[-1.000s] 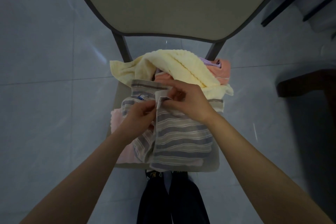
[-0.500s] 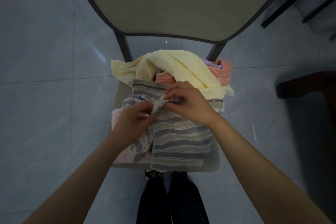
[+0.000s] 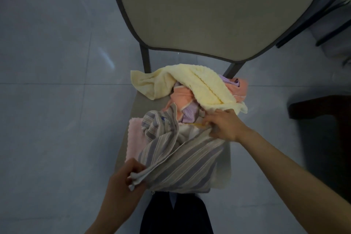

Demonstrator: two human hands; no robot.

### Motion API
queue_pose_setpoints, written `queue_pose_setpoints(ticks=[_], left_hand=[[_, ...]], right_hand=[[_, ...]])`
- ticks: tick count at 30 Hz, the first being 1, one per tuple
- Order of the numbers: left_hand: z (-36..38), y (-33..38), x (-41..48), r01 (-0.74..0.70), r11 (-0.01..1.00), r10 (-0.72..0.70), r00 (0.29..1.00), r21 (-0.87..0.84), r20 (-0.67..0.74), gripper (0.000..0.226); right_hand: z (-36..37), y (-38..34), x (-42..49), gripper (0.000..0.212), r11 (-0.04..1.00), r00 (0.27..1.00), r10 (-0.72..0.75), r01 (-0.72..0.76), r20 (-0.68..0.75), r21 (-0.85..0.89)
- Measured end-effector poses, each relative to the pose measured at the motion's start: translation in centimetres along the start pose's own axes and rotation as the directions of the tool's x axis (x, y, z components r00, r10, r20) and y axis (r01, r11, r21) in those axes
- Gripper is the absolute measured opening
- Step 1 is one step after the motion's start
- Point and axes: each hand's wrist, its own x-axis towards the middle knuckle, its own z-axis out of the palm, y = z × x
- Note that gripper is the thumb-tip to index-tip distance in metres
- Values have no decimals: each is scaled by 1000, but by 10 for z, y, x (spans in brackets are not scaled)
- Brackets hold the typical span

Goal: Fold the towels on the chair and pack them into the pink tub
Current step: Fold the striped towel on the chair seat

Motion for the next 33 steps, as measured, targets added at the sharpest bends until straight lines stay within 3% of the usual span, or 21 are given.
queue_pose_setpoints(ticks=[3,7,8,10,13,17,19,22,23,24,28,33], left_hand=[[-2,-10,-5,112,994,-113,990,-12,-81,39],[2,-18,-11,219,975,-221,974,-45,-46,34],[5,-20,-11,235,969,-239,970,-74,-49,36],[8,-26,-10,235,959,-250,964,-158,-88,18],[11,-35,-10,146,982,-158,983,-122,-96,5],[12,-32,-7,120,977,-136,987,-174,-83,5],[13,-32,-5,128,974,-147,985,-187,-90,11],[13,-32,0,149,967,-179,975,-208,-133,12],[13,-32,4,163,961,-201,967,-224,-158,8],[14,-30,7,194,946,-244,953,-259,-180,6],[20,-30,25,325,852,-449,857,-410,-252,10],[0,-30,39,308,781,-512,813,-543,-276,22]], right_hand=[[-16,16,2,13,999,1000,17,-17,6,-51],[-40,9,15,12,936,991,13,36,-136,351],[-42,2,24,15,934,982,0,67,-189,350],[-37,-15,46,28,964,973,-58,112,-222,239],[-19,-36,75,58,993,989,-79,89,-126,71],[4,-44,101,74,994,995,-94,96,-27,48],[13,-45,107,74,993,993,-116,115,26,25],[16,-50,112,54,994,991,-110,110,73,11],[18,-50,113,60,991,989,-134,132,66,30],[21,-48,114,62,989,988,-149,147,46,31],[23,-42,106,33,993,985,-109,113,-136,25],[6,-31,80,31,996,942,-12,40,-335,78]])
